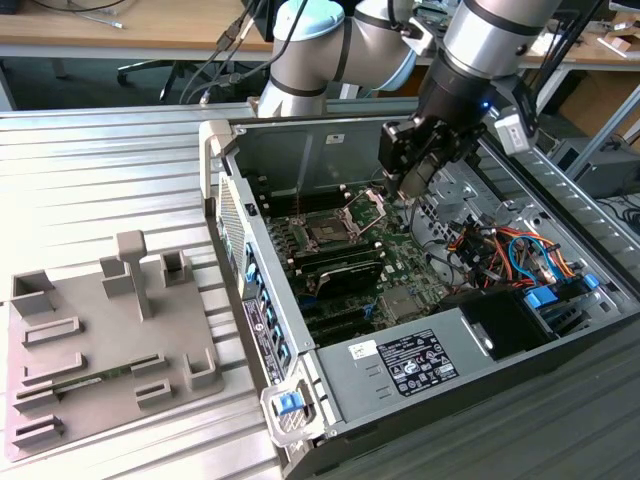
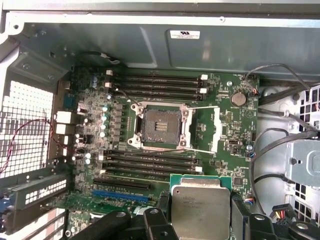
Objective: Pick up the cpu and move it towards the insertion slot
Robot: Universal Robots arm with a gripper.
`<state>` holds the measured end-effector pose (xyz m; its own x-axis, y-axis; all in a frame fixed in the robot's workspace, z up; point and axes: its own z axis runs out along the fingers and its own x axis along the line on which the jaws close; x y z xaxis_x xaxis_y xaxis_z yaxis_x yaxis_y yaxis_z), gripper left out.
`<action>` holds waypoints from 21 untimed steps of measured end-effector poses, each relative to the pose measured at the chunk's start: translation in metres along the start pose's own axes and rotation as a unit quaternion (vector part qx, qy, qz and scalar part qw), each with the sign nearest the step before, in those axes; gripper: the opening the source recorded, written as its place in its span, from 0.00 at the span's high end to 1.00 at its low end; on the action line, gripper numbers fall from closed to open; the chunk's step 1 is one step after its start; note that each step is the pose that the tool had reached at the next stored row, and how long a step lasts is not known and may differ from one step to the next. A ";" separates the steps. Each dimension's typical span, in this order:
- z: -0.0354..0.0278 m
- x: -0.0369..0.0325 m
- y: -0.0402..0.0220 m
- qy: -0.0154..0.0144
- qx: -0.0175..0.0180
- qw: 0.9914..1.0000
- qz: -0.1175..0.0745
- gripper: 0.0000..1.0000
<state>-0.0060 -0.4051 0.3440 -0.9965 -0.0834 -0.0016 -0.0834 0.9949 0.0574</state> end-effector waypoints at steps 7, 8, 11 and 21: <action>0.0012 -0.0014 0.0059 0.000 0.000 1.000 0.000 0.45; 0.0014 -0.0015 0.0064 0.000 0.000 1.000 0.000 0.45; 0.0018 -0.0022 0.0091 0.000 0.000 1.000 0.000 0.45; 0.0037 -0.0050 0.0192 0.000 0.000 1.000 0.000 0.45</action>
<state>-0.0027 -0.3854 0.3415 -0.9965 -0.0835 -0.0016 -0.0834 0.9949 0.0574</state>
